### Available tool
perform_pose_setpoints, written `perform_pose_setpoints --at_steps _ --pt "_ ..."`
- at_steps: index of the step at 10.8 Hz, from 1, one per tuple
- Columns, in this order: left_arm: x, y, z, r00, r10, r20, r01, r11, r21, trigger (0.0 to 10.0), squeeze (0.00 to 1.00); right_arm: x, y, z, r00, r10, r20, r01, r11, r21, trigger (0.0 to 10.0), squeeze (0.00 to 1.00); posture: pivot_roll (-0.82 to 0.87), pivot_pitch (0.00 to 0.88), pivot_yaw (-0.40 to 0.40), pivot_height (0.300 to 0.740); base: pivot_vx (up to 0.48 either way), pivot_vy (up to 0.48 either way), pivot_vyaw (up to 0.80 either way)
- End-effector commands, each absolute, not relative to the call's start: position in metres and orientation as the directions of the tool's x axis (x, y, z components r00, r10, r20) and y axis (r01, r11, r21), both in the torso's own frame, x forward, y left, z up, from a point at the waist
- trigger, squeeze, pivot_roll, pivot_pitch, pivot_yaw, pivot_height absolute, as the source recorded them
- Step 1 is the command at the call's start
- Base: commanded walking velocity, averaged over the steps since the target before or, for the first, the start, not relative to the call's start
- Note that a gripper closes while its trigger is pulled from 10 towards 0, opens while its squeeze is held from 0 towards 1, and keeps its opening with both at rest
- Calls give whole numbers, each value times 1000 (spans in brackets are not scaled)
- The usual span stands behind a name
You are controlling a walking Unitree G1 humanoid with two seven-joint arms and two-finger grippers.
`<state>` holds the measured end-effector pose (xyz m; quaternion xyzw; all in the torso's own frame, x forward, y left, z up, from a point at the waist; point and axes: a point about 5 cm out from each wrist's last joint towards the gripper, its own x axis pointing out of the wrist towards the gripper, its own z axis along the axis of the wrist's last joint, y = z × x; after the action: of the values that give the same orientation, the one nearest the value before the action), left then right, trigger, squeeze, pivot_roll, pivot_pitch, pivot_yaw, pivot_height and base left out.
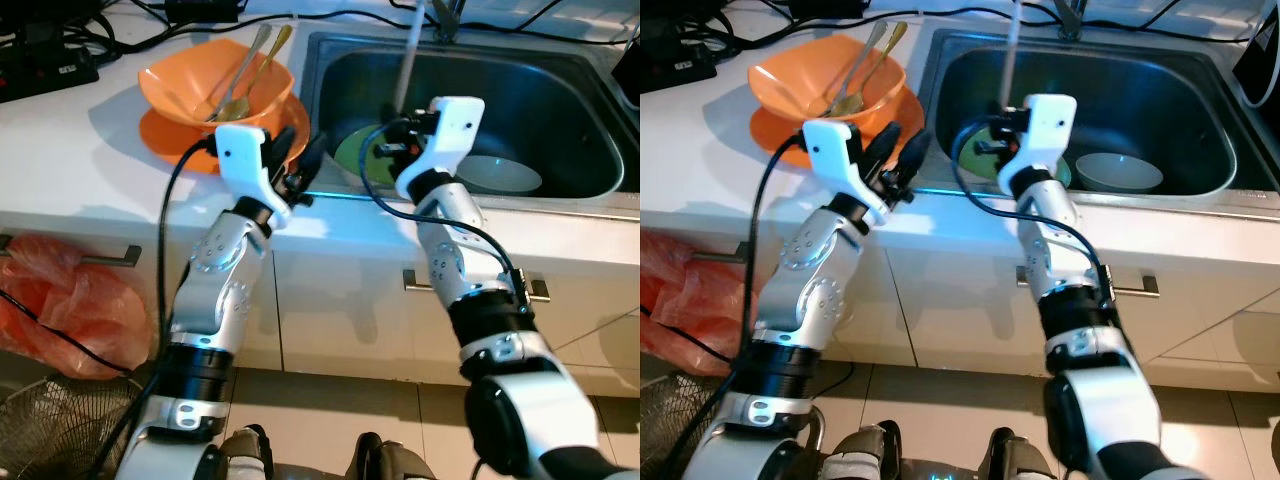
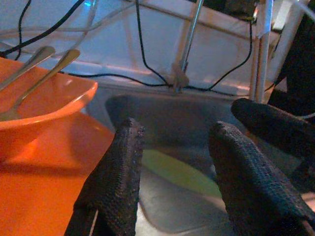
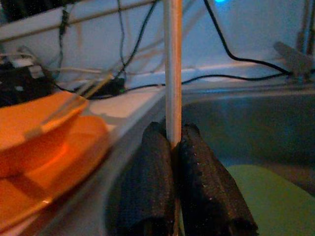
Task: Kitchen organization
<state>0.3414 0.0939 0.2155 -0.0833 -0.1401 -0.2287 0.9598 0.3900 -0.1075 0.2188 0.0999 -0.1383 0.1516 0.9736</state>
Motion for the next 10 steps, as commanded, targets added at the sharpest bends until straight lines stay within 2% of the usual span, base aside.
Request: perform_pose_setpoints --at_steps 1,6,10 --pt "338 90 206 855 -436 280 472 879 -72 10000 0 393 -114 219 922 243 303 -296 944 144 10000 0 84 145 -38 740 0 0 0" --pt "323 83 191 849 -477 228 498 866 -42 10000 0 401 -133 201 954 202 221 -229 968 105 10000 0 118 147 -42 740 0 0 0" --pt "317 77 190 841 -496 217 512 859 -23 10000 0 401 -130 182 969 205 141 -219 971 93 10000 0 143 130 -42 740 0 0 0"
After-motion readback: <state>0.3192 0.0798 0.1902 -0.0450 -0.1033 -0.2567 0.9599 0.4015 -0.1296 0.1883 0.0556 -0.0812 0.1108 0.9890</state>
